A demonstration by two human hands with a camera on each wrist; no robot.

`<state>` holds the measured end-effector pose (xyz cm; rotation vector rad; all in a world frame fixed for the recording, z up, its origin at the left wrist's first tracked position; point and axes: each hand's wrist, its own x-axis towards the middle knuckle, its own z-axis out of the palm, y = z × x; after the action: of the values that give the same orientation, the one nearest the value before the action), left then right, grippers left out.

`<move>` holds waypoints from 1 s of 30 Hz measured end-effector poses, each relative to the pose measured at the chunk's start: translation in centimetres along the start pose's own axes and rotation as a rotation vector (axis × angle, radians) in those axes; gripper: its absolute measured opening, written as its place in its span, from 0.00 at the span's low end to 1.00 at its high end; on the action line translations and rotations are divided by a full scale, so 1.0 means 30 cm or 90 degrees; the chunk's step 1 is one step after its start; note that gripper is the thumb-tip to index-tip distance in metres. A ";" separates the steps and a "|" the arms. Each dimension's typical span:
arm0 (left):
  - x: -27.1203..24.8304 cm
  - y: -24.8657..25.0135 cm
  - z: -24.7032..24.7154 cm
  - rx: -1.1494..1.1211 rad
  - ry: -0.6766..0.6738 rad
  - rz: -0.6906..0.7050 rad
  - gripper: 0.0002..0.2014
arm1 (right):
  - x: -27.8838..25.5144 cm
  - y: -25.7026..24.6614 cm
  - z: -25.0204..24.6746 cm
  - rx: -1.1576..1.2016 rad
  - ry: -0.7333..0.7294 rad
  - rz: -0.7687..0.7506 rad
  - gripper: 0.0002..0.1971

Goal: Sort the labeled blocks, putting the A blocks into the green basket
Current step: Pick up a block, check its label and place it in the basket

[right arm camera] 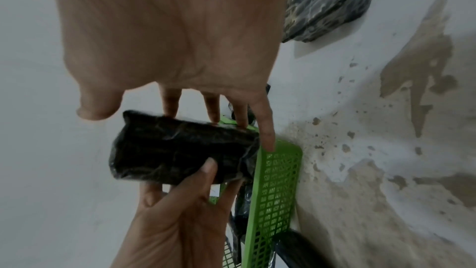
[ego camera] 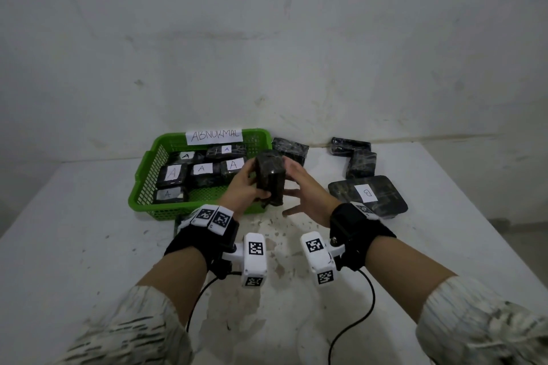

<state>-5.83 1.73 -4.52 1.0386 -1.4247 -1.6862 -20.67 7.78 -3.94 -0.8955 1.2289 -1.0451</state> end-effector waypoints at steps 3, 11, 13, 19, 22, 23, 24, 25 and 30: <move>-0.013 0.012 0.017 0.071 -0.045 0.046 0.38 | 0.003 -0.011 0.022 0.049 0.009 -0.025 0.22; -0.026 0.041 0.017 -0.080 -0.131 -0.081 0.25 | 0.008 0.003 0.024 0.055 0.077 -0.067 0.12; -0.023 0.043 0.020 -0.080 -0.109 -0.087 0.16 | 0.004 0.003 0.027 0.043 0.076 -0.071 0.13; -0.014 0.040 0.025 -0.061 -0.049 -0.072 0.06 | -0.005 0.005 0.024 0.021 0.027 -0.052 0.16; -0.012 0.039 0.024 -0.040 -0.054 -0.077 0.05 | -0.013 0.009 0.030 0.014 0.039 -0.056 0.16; -0.011 0.040 0.027 -0.038 -0.051 -0.076 0.05 | -0.014 0.007 0.034 0.013 0.040 -0.055 0.15; -0.012 0.045 0.032 -0.040 -0.043 -0.075 0.06 | -0.015 0.006 0.038 0.010 0.039 -0.053 0.16; -0.011 0.050 0.035 -0.045 -0.029 -0.074 0.07 | -0.014 0.004 0.038 0.009 0.038 -0.050 0.17; -0.007 0.062 0.009 -0.122 0.036 -0.094 0.08 | 0.000 0.008 0.017 -0.035 -0.015 -0.048 0.39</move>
<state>-5.96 1.74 -2.64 1.0959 -1.1495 -1.8420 -20.13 7.83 -4.09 -1.0007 1.2167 -1.0610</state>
